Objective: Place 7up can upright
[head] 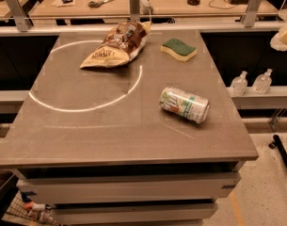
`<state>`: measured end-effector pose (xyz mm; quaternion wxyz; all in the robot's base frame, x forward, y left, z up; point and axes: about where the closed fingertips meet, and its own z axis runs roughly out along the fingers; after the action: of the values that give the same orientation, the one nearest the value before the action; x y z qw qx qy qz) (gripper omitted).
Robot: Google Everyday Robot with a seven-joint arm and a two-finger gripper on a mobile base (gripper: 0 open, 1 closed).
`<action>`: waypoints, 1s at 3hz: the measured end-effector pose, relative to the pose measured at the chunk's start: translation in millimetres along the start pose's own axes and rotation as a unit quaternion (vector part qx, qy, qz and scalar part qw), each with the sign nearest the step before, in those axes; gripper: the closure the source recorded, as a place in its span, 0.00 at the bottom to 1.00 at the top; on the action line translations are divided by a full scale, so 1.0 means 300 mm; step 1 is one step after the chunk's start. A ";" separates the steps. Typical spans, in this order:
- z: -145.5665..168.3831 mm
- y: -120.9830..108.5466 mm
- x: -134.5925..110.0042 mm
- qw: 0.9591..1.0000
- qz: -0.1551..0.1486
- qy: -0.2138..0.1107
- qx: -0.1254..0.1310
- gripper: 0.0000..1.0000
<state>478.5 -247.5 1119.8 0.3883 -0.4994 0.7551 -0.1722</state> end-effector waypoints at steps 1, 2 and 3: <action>0.000 0.000 0.000 1.000 0.000 0.000 0.000 0.00; -0.016 -0.002 -0.011 1.000 -0.002 -0.002 0.004 0.18; -0.032 -0.003 -0.022 1.000 -0.004 -0.004 0.007 0.41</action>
Offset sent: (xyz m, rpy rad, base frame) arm 0.0000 0.0000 0.0001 0.0000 -0.0002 0.0000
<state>473.2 -243.3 1129.4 0.3945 -0.5003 0.7502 -0.1770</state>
